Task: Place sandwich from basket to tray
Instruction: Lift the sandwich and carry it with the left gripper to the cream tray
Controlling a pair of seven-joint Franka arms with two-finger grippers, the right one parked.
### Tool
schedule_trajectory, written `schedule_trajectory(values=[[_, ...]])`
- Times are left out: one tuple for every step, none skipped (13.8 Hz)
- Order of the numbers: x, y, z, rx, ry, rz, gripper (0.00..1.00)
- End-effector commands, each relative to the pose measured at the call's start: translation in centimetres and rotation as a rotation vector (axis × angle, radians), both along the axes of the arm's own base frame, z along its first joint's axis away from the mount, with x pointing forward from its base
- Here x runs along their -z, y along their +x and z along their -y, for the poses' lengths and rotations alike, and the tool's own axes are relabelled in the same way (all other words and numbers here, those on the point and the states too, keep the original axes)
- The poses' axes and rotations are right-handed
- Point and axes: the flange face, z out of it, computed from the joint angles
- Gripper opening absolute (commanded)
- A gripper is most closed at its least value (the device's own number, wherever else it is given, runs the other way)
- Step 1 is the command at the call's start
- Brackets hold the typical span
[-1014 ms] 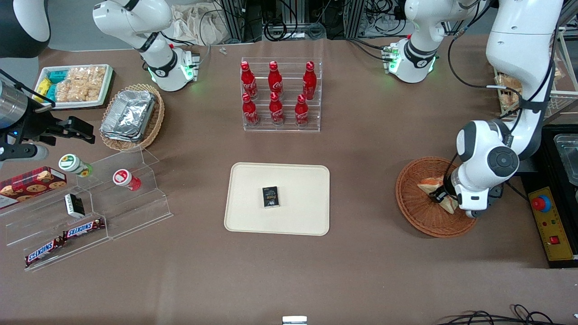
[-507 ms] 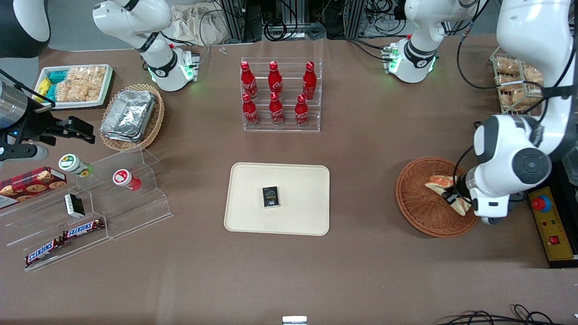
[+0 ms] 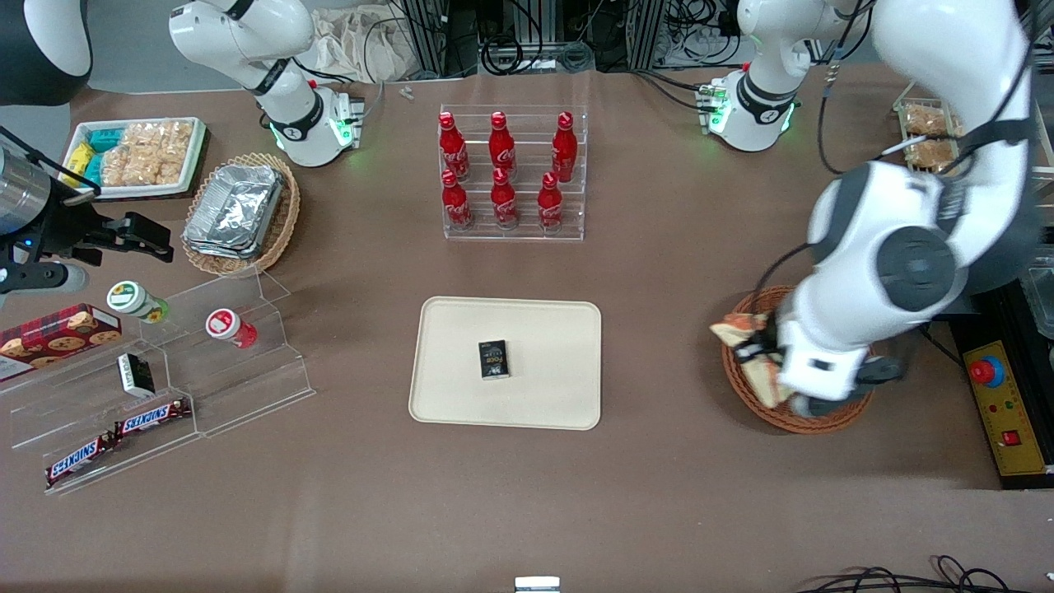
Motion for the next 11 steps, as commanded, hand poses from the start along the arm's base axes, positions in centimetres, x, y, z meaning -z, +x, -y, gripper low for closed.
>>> schedule_trajectory(values=[[5.8,1.6,7.8,0.148,-0.045,0.017,0.00],[7.8,1.4,10.5,0.176,-0.077,0.052,0.00],[10.0,1.1,12.4,0.207,-0.095,0.061,0.00],[12.4,0.7,13.8,0.228,-0.102,0.047,0.00],[14.3,-0.5,16.1,0.259,-0.103,0.033,0.00],[16.1,-1.5,17.7,0.284,-0.102,0.013,0.00],[17.8,-2.3,18.7,0.300,-0.098,-0.009,0.00],[19.2,-2.7,19.1,0.306,-0.094,-0.027,0.00],[20.0,-2.7,19.1,0.306,-0.092,-0.036,0.00],[20.3,-2.9,19.5,0.309,-0.098,-0.031,0.00],[20.7,-3.5,20.4,0.324,-0.099,-0.027,0.00]])
